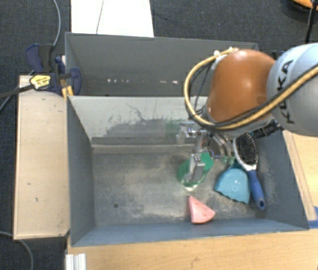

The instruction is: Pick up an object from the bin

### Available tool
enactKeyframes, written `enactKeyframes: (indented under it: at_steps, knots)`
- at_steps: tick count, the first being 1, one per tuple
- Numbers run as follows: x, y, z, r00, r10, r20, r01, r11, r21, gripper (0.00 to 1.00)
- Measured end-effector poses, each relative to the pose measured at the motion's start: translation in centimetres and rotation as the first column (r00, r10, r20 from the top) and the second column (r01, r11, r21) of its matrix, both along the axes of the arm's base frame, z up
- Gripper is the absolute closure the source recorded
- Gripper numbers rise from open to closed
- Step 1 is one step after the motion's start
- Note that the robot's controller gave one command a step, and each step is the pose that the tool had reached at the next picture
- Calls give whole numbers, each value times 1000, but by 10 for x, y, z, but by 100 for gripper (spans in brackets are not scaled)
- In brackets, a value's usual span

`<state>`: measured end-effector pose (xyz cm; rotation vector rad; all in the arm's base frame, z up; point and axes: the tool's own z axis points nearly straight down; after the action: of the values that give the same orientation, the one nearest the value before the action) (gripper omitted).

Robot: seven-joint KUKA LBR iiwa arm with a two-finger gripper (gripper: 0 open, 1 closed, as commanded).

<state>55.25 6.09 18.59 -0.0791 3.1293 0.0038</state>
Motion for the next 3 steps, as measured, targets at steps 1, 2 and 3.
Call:
enactKeyframes:
  at_steps: [1,2,3]
  knots:
    - [2,7,-44,996,85,-4,-85,996,-4,0]
    - [-4,-15,-60,998,65,-6,-65,998,4,0]
    - [-4,-49,-69,995,102,-3,-102,995,-4,0]
